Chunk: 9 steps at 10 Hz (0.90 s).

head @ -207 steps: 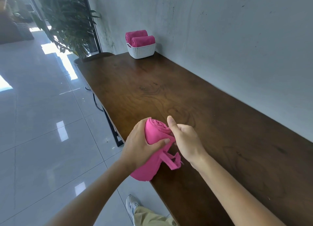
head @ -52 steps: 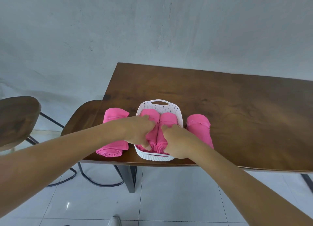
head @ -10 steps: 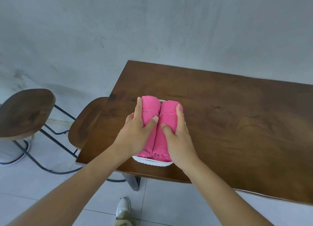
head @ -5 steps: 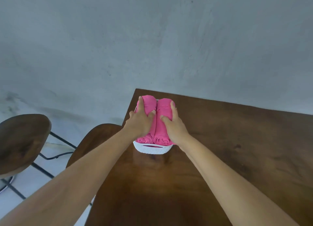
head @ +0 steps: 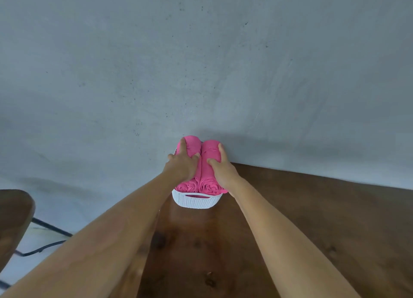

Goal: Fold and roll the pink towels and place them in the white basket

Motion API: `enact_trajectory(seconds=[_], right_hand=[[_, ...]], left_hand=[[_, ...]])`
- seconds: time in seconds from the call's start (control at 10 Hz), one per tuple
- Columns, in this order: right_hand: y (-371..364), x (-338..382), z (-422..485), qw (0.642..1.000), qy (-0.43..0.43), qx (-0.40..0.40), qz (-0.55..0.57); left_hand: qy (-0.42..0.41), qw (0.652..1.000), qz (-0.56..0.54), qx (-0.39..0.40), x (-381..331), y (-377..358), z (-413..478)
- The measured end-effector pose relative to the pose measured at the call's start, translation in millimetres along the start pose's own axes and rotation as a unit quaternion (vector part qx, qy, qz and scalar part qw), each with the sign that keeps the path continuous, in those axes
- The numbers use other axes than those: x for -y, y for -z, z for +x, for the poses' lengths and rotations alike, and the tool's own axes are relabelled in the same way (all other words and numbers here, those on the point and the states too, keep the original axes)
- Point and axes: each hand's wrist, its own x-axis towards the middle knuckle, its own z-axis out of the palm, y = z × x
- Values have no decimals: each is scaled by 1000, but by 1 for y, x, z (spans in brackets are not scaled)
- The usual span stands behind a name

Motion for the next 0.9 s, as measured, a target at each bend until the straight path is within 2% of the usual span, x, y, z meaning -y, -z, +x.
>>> enact_trajectory(seconds=[0.4,0.7,0.9], right_hand=[[-3,12,35,1000,0,-6,6],[16,20,-9,995,12,-12,-96],[49,27,-77,983,73,-8,-169]], left_hand=[[-23,1000,4,18,-4,12,39],[-97,985,146,-6,3,34,0],[-111,965,231,-49,-4,44,-62]])
